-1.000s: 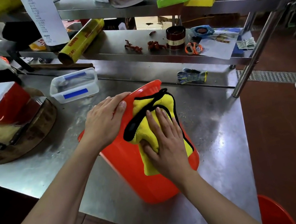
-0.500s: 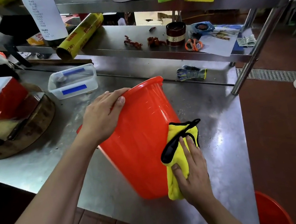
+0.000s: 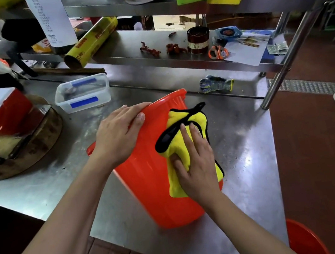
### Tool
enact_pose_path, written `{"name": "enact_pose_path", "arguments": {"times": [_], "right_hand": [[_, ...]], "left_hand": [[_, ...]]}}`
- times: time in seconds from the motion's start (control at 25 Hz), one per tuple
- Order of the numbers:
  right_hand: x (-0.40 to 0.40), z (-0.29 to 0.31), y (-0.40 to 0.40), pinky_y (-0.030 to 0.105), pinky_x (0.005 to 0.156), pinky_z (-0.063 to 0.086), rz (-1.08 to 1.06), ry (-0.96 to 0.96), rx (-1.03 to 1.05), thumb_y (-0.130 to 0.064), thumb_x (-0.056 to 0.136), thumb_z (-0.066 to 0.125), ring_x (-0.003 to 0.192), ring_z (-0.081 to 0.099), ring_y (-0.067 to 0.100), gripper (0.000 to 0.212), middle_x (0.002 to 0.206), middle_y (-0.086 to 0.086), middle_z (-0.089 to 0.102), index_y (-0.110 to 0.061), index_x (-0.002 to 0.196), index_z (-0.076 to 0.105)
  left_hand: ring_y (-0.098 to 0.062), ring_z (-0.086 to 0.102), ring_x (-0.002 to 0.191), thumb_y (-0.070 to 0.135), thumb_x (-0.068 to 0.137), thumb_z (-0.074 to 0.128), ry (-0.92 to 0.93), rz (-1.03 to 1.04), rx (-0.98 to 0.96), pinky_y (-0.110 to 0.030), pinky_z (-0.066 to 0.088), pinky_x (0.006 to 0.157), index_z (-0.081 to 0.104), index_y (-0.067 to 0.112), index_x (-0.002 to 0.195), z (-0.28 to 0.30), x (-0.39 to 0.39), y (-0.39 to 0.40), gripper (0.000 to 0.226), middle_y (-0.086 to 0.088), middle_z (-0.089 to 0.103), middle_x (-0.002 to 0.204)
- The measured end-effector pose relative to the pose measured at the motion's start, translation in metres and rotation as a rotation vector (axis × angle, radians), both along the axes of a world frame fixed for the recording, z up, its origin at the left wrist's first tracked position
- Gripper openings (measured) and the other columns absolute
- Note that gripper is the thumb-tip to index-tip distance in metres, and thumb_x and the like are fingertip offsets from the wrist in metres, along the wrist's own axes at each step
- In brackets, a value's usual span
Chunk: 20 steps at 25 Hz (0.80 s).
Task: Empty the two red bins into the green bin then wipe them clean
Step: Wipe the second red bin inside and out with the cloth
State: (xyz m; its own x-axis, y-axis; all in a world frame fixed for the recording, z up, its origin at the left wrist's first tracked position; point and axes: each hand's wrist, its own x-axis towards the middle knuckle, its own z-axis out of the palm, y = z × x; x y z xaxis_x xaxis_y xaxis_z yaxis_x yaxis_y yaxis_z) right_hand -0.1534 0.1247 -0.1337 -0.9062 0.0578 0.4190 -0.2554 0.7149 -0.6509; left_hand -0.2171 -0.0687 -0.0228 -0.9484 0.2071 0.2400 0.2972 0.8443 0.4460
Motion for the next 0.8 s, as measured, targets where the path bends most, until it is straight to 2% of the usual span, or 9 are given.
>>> {"name": "enact_pose_path", "arguments": {"times": [0.2, 0.36, 0.68, 0.8], "right_hand": [[-0.034, 0.022, -0.004, 0.049, 0.118, 0.028, 0.041, 0.033, -0.017, -0.051, 0.097, 0.046, 0.154, 0.018, 0.014, 0.070, 0.166, -0.001, 0.023, -0.030, 0.160, 0.024], [-0.034, 0.019, 0.003, 0.047, 0.119, 0.026, 0.082, 0.067, -0.020, -0.050, 0.096, 0.047, 0.154, 0.018, 0.014, 0.070, 0.166, -0.001, 0.023, -0.029, 0.159, 0.026], [0.004, -0.026, 0.043, 0.049, 0.120, 0.027, 0.193, 0.047, -0.003, -0.040, 0.093, 0.052, 0.155, 0.015, 0.016, 0.073, 0.167, -0.002, 0.021, -0.026, 0.160, 0.025], [0.027, -0.049, 0.059, 0.053, 0.119, 0.029, 0.202, 0.013, -0.082, -0.038, 0.094, 0.050, 0.155, 0.017, 0.017, 0.072, 0.167, -0.006, 0.017, -0.027, 0.160, 0.023]], "left_hand": [[-0.024, 0.053, 0.130, 0.050, 0.102, 0.026, 0.039, 0.061, 0.017, -0.051, 0.042, 0.104, 0.050, 0.046, 0.140, -0.003, 0.004, 0.005, 0.045, 0.004, 0.064, 0.128], [-0.018, 0.055, 0.122, 0.042, 0.103, 0.032, 0.081, 0.097, 0.013, -0.041, 0.041, 0.102, 0.055, 0.042, 0.137, -0.001, 0.014, 0.014, 0.041, 0.006, 0.066, 0.125], [-0.014, 0.053, 0.123, 0.041, 0.102, 0.033, 0.038, 0.147, 0.083, -0.041, 0.038, 0.107, 0.056, 0.043, 0.136, 0.002, 0.029, 0.009, 0.041, 0.011, 0.066, 0.127], [-0.011, 0.055, 0.120, 0.038, 0.102, 0.035, 0.037, 0.137, 0.117, -0.047, 0.039, 0.108, 0.058, 0.044, 0.134, 0.002, 0.031, 0.006, 0.039, 0.014, 0.067, 0.123]]}}
